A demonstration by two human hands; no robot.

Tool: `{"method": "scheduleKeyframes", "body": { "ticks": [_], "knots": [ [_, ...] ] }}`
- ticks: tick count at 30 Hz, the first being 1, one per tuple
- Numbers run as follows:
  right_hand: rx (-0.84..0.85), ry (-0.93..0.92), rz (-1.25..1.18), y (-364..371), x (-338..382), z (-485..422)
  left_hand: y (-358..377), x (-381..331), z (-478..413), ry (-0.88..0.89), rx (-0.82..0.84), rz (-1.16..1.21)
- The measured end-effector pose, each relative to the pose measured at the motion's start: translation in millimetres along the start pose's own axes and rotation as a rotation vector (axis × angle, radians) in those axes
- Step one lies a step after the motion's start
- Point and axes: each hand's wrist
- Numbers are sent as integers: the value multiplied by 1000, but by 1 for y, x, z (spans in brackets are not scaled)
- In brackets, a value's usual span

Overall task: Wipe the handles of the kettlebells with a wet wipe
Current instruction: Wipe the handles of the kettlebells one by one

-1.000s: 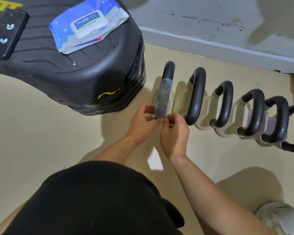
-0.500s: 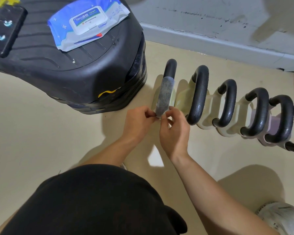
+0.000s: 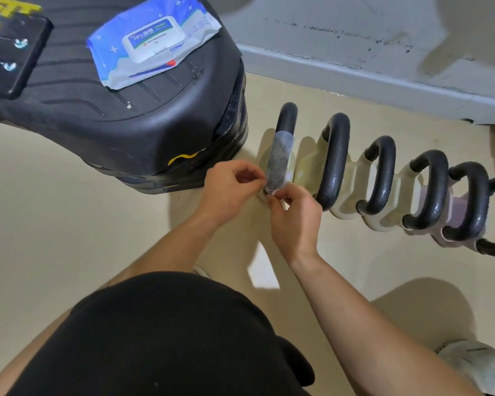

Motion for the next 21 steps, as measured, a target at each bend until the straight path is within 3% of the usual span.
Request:
{"method": "scheduleKeyframes", "body": {
  "ticks": [6,8,11,15,21],
  "knots": [
    [-7,60,-85,-12,10,-7,-4,-29,-20,67,0,-45],
    [0,105,-136,-14,14,-8,1,-16,-16,-76,48,-51],
    [10,164,-186,-16,15,-6,11,4,1,-313,193,133],
    [-60,228,-311,-16,16,-4,15,6,13,-239,74,258],
    [-74,214,-325,-12,19,-10,13,-3,3,-185,-12,188]
  ]
}}
Point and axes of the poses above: each hand's wrist, its own z-axis away from the middle knuckle, its own y-axis out of the palm, x = y × z, and after that the axes turned 4 degrees about -z, right-handed
